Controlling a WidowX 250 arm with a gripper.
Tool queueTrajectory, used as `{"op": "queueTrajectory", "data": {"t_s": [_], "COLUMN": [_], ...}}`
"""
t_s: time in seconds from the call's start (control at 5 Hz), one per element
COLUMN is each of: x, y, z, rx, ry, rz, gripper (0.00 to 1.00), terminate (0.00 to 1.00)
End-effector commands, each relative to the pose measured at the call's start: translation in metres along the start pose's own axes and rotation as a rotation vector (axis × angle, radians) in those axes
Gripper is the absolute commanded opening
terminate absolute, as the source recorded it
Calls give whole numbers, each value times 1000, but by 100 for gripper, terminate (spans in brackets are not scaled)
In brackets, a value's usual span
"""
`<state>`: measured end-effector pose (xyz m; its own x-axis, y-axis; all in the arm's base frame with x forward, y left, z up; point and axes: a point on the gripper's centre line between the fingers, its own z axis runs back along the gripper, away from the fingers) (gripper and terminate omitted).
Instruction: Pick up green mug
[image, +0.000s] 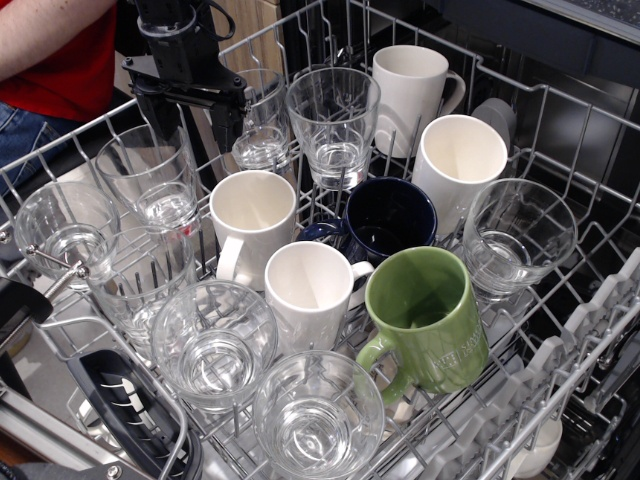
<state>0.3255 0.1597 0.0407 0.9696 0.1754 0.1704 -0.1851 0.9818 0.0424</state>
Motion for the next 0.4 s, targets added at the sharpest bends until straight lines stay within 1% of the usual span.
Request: {"op": "queueTrajectory", "data": {"t_s": [0.0, 0.2], "x": [0, -13], "y": [0, -30], "z": [0, 9], "rx": [0, -64], "ry": [0, 55], "rz": [0, 44], "gripper": [100, 100], "terminate": [0, 0]}}
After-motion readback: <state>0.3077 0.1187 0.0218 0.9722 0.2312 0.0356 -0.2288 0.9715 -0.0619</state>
